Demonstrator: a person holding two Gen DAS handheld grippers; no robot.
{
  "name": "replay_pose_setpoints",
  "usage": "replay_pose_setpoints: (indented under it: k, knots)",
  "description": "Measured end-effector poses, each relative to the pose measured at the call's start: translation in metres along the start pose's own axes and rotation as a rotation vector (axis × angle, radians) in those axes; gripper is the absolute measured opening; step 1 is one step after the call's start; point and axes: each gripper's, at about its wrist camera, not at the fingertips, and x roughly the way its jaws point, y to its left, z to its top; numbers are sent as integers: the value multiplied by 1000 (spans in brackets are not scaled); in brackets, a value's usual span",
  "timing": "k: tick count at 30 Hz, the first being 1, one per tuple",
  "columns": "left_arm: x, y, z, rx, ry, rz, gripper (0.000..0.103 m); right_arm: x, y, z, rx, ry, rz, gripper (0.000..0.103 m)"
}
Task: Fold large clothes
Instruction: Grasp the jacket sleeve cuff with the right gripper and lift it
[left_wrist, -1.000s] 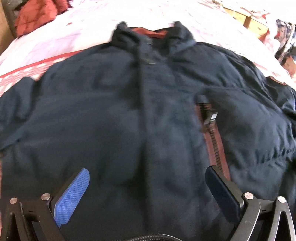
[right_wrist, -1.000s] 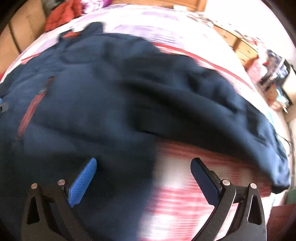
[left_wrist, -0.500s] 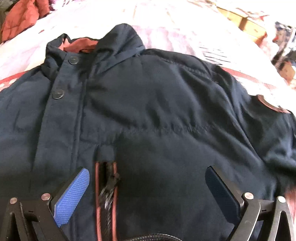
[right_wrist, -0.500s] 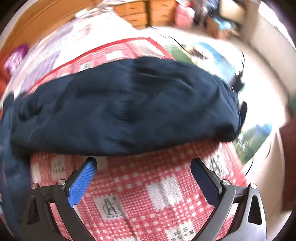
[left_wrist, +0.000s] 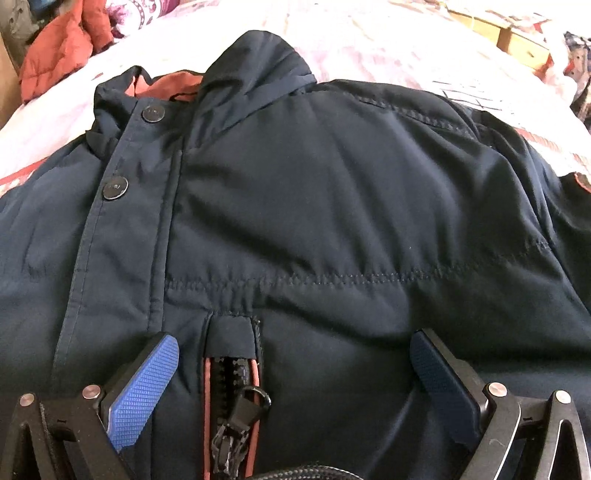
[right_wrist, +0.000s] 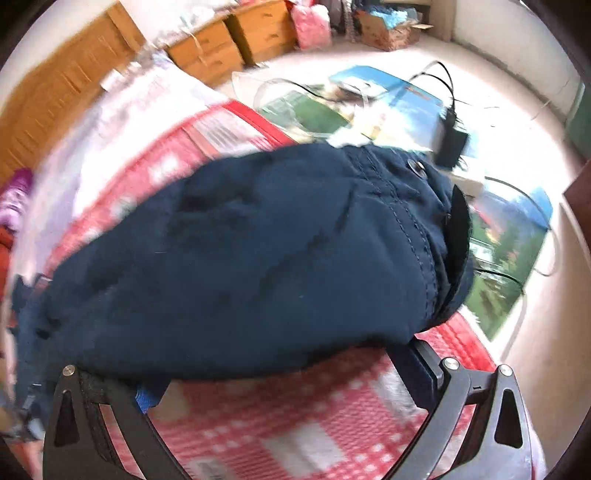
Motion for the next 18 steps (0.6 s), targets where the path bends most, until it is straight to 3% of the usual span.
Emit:
replay_pose_setpoints:
  k: [3, 7, 14, 18]
  knots:
    - [3, 2, -1, 2, -14, -7, 103, -17, -3, -14, -10, 20, 71, 103]
    - [4, 0, 0, 6, -23, -7, 103, -30, -10, -35, -60, 39, 35, 103]
    - [4, -1, 0, 8, -41, -4, 103, -5, -10, -5, 135, 35, 222, 103]
    - [4, -2, -1, 8, -42, -4, 103, 13, 8, 17, 172, 55, 268, 103]
